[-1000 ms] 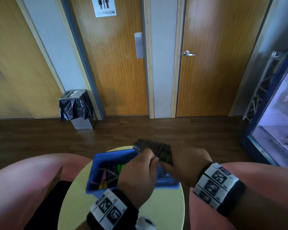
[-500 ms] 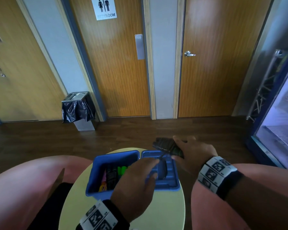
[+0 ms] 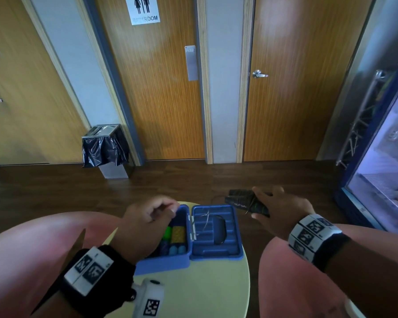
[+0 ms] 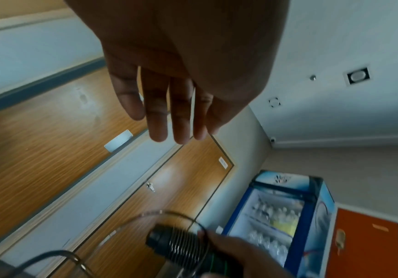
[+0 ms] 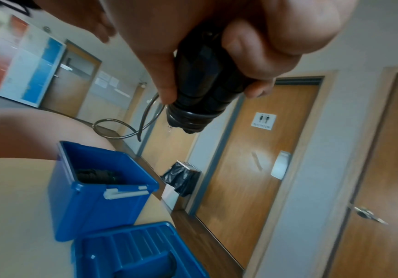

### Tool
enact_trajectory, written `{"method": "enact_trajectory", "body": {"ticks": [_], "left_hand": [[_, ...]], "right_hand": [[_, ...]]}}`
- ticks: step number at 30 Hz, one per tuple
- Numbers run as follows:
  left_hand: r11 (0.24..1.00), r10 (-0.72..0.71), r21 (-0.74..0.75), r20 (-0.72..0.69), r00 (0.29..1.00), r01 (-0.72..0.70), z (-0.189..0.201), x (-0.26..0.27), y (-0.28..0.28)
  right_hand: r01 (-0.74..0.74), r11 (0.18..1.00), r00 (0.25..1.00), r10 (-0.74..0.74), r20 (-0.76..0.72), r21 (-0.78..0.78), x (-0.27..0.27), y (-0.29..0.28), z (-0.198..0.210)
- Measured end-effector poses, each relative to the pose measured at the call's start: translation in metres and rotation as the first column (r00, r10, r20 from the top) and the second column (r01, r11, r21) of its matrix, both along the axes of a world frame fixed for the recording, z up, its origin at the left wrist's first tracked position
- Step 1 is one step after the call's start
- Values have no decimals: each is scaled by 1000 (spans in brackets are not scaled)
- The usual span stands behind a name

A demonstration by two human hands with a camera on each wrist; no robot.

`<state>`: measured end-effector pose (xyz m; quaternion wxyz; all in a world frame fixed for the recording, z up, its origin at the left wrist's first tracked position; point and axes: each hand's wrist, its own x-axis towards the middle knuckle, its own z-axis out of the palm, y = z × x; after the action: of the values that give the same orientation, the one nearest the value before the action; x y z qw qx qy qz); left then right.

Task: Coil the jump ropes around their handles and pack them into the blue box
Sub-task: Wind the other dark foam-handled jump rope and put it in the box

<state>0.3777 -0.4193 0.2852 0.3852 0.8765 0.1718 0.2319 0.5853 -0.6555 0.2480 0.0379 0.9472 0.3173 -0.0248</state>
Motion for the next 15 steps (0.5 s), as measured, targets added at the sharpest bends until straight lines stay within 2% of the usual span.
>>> {"method": "enact_trajectory", "body": {"ticks": [3, 6, 9, 11, 15], "left_hand": [[984, -114, 118, -161, 980, 134, -8, 19, -7], [914, -193, 279, -339, 921, 295, -21, 38, -16], [847, -216, 393, -362, 907, 359, -30, 44, -28], [828, -216, 435, -336, 917, 354, -38, 44, -35], [878, -200, 378, -270, 942, 295, -53, 37, -49]], "right_hand": [[-122, 992, 992, 122, -16, -15, -25, 12, 10], [-223, 974, 975, 223, -11, -39, -46, 23, 19], [-247, 968, 968, 248, 20, -34, -59, 28, 24], [-236, 972, 971, 236, 28, -8, -63, 27, 24], [-180, 982, 983, 177, 51, 54, -69, 23, 21]]}}
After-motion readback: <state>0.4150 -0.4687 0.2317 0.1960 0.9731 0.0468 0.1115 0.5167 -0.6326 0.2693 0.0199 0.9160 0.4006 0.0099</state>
